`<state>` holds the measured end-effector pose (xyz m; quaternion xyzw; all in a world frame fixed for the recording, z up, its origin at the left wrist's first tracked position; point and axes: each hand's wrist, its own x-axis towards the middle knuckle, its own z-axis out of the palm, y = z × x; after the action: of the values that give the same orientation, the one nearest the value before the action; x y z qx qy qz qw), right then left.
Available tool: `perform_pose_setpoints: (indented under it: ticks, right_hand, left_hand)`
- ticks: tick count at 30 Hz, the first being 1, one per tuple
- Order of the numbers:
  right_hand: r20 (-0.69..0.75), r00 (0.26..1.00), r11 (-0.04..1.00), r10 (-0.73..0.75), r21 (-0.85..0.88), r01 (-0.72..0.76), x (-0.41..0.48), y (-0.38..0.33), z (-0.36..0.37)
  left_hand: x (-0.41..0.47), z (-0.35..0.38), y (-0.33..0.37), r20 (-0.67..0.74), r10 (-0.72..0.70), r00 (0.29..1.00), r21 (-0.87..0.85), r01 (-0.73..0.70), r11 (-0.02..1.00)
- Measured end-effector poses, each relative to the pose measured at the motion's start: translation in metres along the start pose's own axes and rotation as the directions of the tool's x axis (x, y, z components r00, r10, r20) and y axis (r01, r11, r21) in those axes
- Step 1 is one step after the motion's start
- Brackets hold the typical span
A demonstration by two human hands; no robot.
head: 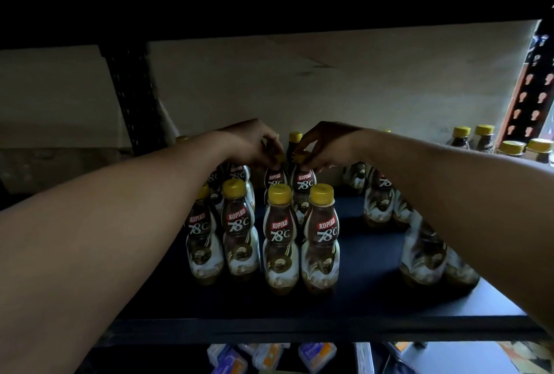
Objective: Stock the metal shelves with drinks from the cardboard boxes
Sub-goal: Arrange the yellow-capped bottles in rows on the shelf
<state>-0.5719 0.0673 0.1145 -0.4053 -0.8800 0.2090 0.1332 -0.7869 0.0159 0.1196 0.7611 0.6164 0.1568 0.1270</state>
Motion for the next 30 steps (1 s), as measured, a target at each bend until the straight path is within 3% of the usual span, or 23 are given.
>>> perform_pose_setpoints:
  ticks: [30]
  right_hand:
    - [-0.018, 1.0, 1.0, 0.007, -0.009, -0.008, -0.0075, -0.0004, 0.0029]
  left_hand:
    - [-0.0021, -0.0003, 0.0007, 0.033, -0.039, 0.999, -0.048, 0.04, 0.998]
